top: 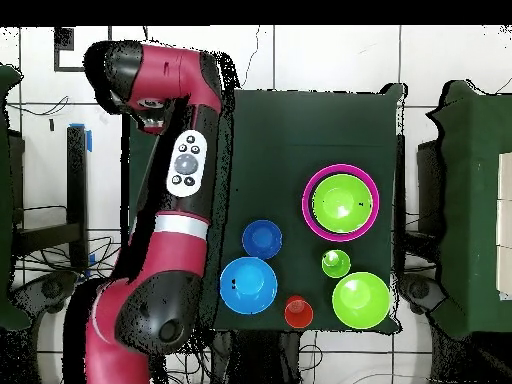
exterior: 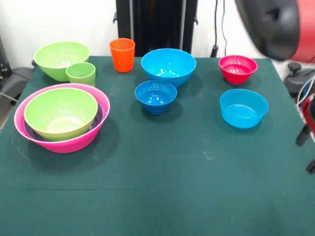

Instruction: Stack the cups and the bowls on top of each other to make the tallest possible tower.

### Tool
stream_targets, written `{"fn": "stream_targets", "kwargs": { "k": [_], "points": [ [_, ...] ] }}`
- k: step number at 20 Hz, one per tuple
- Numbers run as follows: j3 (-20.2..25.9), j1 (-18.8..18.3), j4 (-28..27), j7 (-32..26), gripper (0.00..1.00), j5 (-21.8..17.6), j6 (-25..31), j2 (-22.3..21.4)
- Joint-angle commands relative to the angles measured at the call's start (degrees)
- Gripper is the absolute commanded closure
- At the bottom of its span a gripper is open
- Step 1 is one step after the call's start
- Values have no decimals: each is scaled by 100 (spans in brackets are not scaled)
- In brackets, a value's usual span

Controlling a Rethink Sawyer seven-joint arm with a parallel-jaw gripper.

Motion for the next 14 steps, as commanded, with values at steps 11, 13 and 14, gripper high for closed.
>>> {"fn": "stream_targets", "kwargs": {
  "k": [11, 13, 14],
  "points": [
    [736, 358, 2094, -50, 0, -502, 9, -1156],
    [755, 388, 2262, -67, 0, -522, -62, -1215],
    [761, 397, 2322, -83, 0, -531, -111, -1236]
  ]
}}
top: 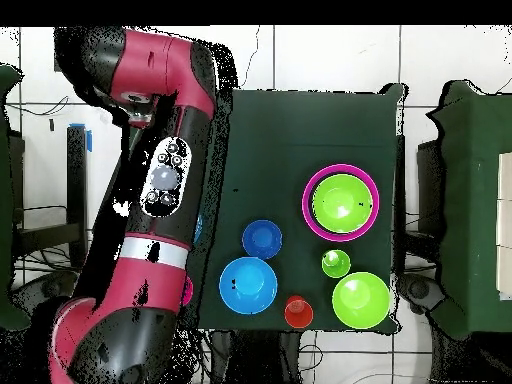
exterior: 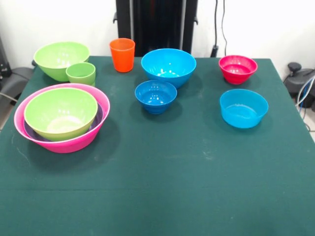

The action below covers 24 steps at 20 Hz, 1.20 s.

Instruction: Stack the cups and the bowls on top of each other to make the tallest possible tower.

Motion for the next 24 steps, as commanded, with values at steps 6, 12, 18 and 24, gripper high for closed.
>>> {"fn": "stream_targets", "kwargs": {
  "k": [6, 12, 18, 24],
  "points": [
    [781, 137, 1575, -410, 0, -602, -313, -453],
    [911, 167, 1845, -697, 0, -792, -459, -570],
    [1126, 303, 2397, -719, 0, -892, -729, -815],
    [1311, 380, 2805, -718, 0, -992, -1095, -959]
  ]
}}
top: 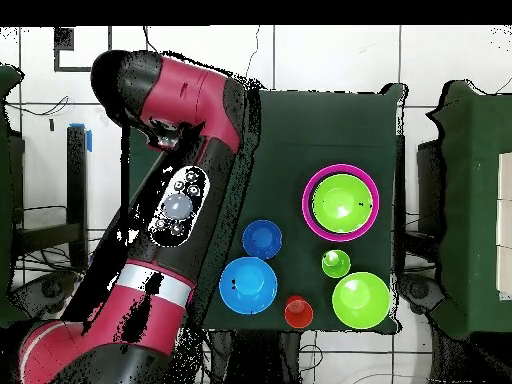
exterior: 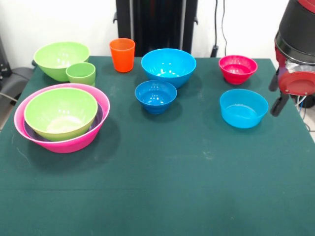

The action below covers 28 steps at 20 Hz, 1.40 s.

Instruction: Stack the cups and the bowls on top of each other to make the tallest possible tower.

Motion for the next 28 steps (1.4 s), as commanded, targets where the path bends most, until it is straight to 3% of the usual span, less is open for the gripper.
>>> {"fn": "stream_targets", "kwargs": {
  "k": [1, 17, 28],
  "points": [
    [1025, 169, 1121, -731, 0, -450, -761, -223],
    [1346, 210, 1501, -618, 0, -576, -1814, -82],
    [1550, 251, 1795, -638, 0, -553, -2152, -199]
  ]
}}
